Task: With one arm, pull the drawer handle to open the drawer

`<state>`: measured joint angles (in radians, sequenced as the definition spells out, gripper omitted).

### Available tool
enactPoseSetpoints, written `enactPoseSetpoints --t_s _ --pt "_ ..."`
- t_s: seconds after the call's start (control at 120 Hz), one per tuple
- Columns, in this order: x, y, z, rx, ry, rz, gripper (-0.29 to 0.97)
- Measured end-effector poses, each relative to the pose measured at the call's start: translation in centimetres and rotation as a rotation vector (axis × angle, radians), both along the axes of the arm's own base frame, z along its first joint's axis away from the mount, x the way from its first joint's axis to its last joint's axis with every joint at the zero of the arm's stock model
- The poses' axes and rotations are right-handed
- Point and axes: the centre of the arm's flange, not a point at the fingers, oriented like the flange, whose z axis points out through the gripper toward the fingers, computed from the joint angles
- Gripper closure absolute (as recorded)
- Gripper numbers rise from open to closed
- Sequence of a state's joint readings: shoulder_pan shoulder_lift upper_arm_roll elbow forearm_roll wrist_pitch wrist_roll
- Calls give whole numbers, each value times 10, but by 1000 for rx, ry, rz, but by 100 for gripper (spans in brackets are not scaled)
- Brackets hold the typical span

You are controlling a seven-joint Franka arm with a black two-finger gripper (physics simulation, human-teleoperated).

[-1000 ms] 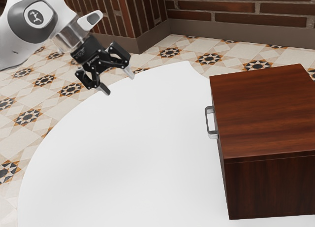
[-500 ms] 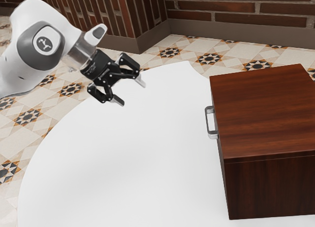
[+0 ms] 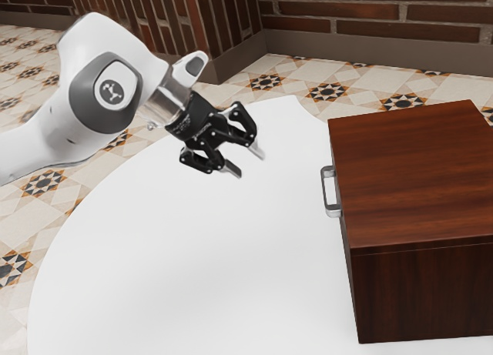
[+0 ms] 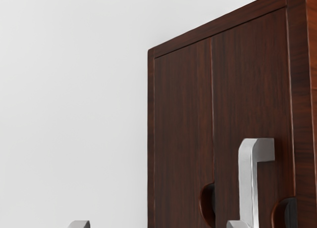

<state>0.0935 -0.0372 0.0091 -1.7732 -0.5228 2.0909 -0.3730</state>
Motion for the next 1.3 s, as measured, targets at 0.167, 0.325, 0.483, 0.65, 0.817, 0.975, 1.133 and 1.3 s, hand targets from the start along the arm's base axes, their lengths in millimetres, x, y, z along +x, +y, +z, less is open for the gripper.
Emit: enactPoseSetpoints --t_s 0.167,0.325,0.483,0.65,0.817,0.975,1.133,1.3 --pt "4 -12 -1 4 -30 8 39" --pt "7 -55 -2 4 -36 -56 40" --pt "10 -94 -8 -4 -28 -123 41" --pt "19 -121 -12 -15 -24 -169 42" --pt "22 -100 10 -14 -64 -136 43" --pt "29 -51 9 -11 -74 -48 44" --pt "31 -15 4 -47 -73 23 45" --pt "34 -29 -5 -68 -57 4 46"
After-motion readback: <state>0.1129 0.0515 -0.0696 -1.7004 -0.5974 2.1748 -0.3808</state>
